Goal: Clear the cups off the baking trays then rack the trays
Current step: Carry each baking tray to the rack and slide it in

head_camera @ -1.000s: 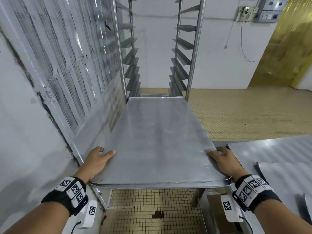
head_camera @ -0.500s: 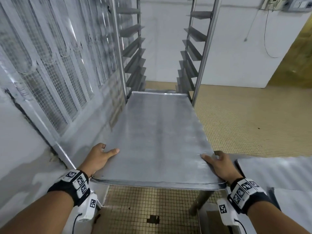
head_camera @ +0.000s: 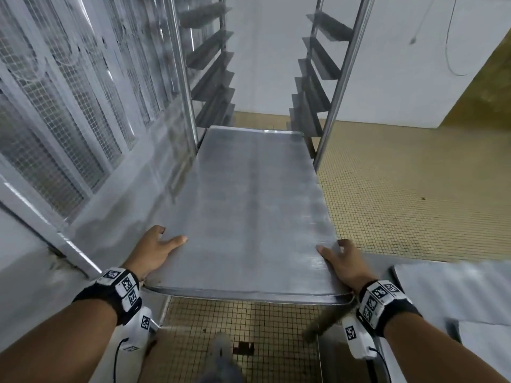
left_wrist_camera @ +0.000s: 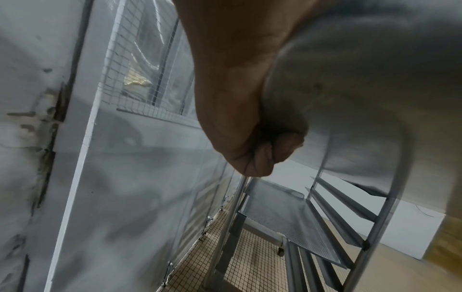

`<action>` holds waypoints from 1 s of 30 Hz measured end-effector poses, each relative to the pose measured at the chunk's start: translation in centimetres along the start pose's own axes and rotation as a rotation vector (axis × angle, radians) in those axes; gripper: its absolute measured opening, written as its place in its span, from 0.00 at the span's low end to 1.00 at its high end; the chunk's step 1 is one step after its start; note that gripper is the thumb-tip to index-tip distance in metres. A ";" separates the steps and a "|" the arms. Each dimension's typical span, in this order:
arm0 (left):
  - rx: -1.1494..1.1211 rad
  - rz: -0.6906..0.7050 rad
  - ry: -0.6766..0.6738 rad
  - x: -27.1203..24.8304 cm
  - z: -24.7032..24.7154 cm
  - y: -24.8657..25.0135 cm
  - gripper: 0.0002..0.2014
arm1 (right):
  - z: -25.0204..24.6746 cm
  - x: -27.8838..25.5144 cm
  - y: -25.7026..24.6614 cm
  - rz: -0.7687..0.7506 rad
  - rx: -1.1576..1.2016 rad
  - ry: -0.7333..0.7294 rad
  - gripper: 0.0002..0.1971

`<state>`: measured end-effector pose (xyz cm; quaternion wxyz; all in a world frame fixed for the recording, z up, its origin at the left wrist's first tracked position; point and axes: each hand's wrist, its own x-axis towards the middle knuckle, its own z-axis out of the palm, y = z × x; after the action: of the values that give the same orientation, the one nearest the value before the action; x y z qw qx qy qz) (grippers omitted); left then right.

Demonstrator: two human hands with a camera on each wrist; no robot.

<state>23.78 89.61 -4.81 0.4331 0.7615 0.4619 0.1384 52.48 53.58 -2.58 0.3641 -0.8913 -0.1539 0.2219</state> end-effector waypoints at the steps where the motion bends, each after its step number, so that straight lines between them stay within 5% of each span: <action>1: 0.001 -0.016 -0.007 0.8 0.2 -0.1 0.38 | 0.3 0.7 -0.2 0.013 -0.003 0.000 0.34; 7: -0.016 -0.022 -0.054 6.1 1.2 -0.2 0.31 | 2.2 5.4 -1.3 0.077 -0.023 -0.006 0.46; 16: -0.008 -0.054 -0.103 16.4 2.4 -0.3 0.57 | 4.6 12.6 -4.6 0.157 -0.019 0.002 0.36; 26: 0.018 -0.019 -0.098 23.8 3.8 3.2 0.32 | 4.7 21.0 -6.9 0.219 -0.041 0.012 0.39; 30: 0.016 -0.037 -0.102 25.0 4.0 3.9 0.36 | 4.7 22.5 -7.8 0.236 -0.058 0.007 0.36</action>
<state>41.85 107.25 -8.82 0.4524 0.7625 0.4542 0.0875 68.41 71.52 -6.35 0.3102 -0.9141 -0.0528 0.2557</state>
